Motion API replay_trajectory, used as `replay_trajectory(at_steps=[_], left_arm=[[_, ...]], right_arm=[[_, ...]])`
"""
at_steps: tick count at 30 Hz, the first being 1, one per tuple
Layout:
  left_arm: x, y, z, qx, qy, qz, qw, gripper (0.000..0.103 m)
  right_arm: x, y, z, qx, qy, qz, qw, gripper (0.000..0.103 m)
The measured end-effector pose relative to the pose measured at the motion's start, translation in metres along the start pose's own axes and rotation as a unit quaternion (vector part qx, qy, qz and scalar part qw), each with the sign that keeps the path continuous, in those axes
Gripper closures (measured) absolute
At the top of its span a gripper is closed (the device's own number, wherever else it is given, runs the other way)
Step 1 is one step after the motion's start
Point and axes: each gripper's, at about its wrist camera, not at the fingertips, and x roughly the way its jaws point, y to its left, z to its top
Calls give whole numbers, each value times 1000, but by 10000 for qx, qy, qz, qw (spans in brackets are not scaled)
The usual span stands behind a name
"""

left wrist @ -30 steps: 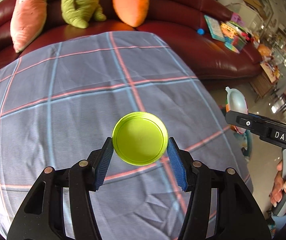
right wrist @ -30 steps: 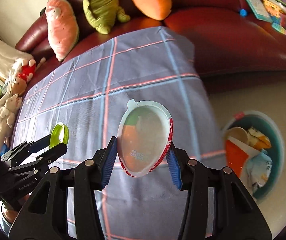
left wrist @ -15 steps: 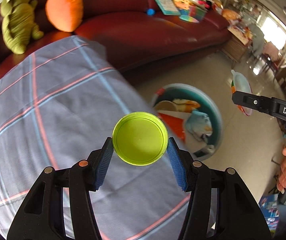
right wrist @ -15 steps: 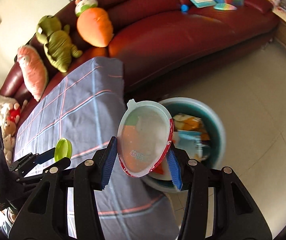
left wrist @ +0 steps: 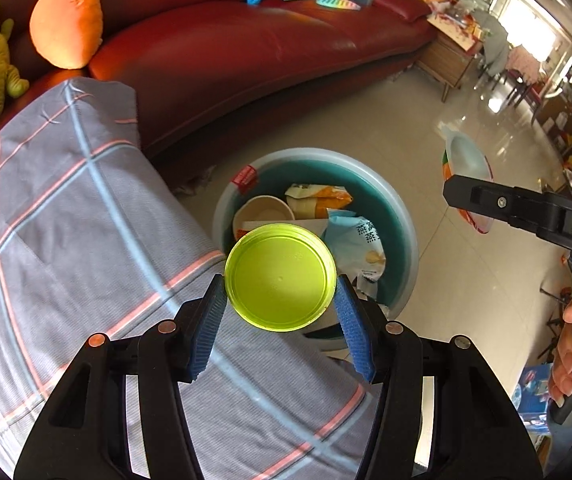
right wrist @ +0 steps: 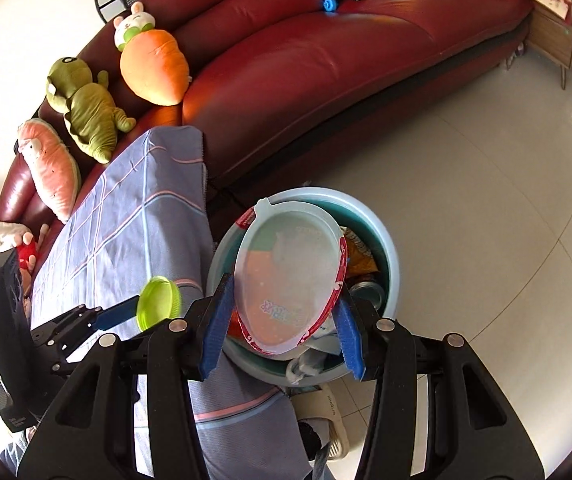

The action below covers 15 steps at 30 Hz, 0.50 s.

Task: Collect trash
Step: 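Carry both lids to the teal bin and open both tools to drop them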

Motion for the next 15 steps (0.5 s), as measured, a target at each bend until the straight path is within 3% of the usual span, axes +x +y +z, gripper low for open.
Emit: replay_trajectory(at_steps=[12,14,15], left_arm=[[28,-17,18,-16,158,-314,9994,44],[31,-16,21,-62,159,-350,9992,23],[31,-16,22,-81,131,-323,9994,19]], right_arm=[[8,-16,4,113,74,-85,9999,57],[9,-16,5,114,78,-101,9999,57],[10,-16,5,116,79,-107,9998,57]])
